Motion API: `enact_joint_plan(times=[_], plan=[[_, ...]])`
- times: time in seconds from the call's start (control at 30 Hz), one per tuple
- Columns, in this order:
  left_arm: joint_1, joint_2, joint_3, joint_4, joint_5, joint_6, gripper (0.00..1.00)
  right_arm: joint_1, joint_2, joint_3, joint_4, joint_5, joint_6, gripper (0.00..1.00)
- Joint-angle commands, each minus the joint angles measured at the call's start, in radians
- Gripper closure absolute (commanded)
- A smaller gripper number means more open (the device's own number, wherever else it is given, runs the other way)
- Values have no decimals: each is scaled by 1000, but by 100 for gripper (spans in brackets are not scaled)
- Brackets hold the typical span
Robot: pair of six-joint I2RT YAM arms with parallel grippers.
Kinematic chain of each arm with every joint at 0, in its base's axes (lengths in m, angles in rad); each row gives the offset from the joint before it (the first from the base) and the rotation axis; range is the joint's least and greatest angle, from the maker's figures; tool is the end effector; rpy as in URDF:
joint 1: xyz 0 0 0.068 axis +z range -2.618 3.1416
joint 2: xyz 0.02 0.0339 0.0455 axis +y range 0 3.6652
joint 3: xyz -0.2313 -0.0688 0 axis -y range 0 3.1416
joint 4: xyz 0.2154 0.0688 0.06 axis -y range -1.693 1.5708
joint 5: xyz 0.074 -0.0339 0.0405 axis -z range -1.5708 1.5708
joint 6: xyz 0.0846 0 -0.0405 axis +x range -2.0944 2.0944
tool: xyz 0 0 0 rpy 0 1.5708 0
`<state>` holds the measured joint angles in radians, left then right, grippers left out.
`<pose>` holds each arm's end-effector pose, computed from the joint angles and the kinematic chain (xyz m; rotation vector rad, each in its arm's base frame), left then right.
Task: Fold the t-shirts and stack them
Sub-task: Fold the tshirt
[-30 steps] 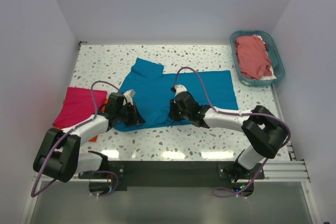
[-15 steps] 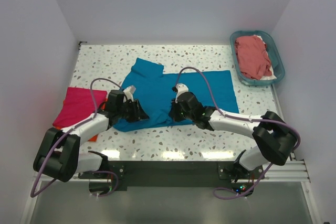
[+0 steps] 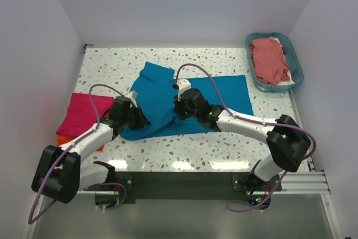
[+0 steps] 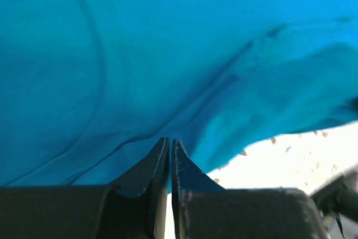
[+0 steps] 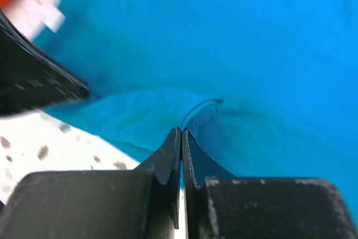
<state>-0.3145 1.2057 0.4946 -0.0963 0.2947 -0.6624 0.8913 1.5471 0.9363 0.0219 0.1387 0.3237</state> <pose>0.2272 -0.0997 0.1225 -0.2842 2.4728 -0.7937 0.2332 0.2700 0.1827 -0.5386 2.1388 0.5469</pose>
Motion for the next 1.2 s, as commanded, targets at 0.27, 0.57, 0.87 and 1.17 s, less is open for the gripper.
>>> enact_joint_plan(times=[0.27, 0.57, 0.87, 1.17], plan=[[89, -156, -10, -246, -381, -158, 100, 3, 107, 200, 127, -1, -230, 100], [132, -182, -60, -258, -417, -178, 100, 3, 188, 228, 259, -40, -301, 100], [144, -212, -97, -221, -361, -157, 100, -3, 185, 197, 389, -28, -291, 100], [146, -264, -107, -189, -322, -135, 68, -18, 208, 196, 440, -45, -264, 100]])
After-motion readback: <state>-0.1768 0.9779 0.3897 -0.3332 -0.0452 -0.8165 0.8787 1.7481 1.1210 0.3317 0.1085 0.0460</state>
